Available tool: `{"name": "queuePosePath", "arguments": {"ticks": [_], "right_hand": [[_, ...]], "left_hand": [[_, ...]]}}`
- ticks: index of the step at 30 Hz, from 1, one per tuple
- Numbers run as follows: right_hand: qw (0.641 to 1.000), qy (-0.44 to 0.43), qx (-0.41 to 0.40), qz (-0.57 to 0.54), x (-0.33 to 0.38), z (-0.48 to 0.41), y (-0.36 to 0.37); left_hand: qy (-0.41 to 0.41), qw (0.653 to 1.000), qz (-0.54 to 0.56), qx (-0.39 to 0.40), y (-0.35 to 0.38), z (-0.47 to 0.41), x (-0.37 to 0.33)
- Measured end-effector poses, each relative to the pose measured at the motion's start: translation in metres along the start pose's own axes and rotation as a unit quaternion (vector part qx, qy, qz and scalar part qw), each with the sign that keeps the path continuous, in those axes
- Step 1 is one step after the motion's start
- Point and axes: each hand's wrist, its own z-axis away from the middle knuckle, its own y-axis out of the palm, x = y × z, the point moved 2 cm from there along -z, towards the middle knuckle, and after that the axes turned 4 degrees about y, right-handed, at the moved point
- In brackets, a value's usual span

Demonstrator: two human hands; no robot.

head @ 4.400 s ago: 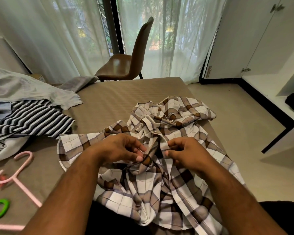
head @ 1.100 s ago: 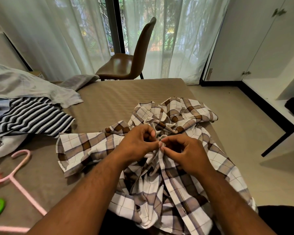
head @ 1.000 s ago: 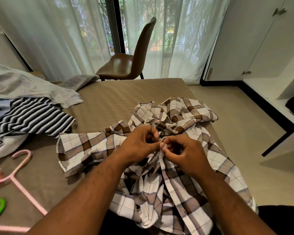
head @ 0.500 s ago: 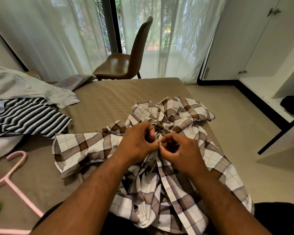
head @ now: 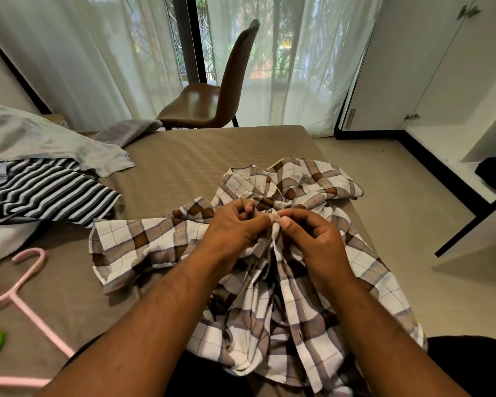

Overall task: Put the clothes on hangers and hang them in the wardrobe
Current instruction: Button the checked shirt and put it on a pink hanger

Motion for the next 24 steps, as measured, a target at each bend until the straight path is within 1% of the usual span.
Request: {"name": "queuePosePath", "arguments": {"ticks": [3,4,5,6,8,9,10,11,13,17,20,22,24], "right_hand": [[0.990,-0.032,-0.064,0.119,0.006,0.005,0.000],[0.985,-0.041,-0.059,0.160,0.009,0.007,0.000],[0.977,-0.035,-0.033,0.209,0.011,0.009,0.001],[0.962,-0.017,0.001,0.272,0.013,0.010,0.004],[0.913,0.023,0.049,0.404,0.014,0.013,0.010],[0.895,0.038,0.056,0.440,0.013,0.015,0.012],[0.889,0.053,0.054,0.453,0.012,0.016,0.013],[0.889,0.064,0.048,0.450,0.011,0.017,0.014],[0.898,0.082,0.035,0.430,0.008,0.018,0.011],[0.926,0.097,0.028,0.363,0.008,0.013,0.002],[0.946,0.120,0.038,0.299,0.006,0.010,-0.001],[0.955,0.120,0.039,0.267,0.005,0.008,-0.001],[0.961,0.118,0.029,0.250,0.003,0.006,-0.004]], "left_hand": [[0.004,0.998,-0.061,-0.014,-0.004,-0.002,0.004],[0.004,0.997,-0.076,-0.022,-0.005,-0.003,0.005],[0.004,0.996,-0.086,-0.030,-0.006,-0.004,0.006],[0.005,0.995,-0.091,-0.037,-0.007,-0.004,0.006],[0.010,0.995,-0.087,-0.047,-0.007,-0.005,0.006],[0.013,0.995,-0.083,-0.049,-0.007,-0.005,0.005],[0.013,0.995,-0.085,-0.047,-0.006,-0.004,0.004],[0.008,0.995,-0.092,-0.039,-0.006,-0.003,0.003],[-0.015,0.989,-0.144,-0.012,-0.009,0.001,-0.001],[-0.038,0.953,-0.293,0.071,-0.030,0.011,-0.013],[-0.074,0.927,-0.337,0.144,-0.026,0.016,-0.011],[-0.084,0.918,-0.355,0.158,-0.017,0.016,-0.004],[-0.079,0.914,-0.372,0.143,-0.009,0.014,0.001]]}}
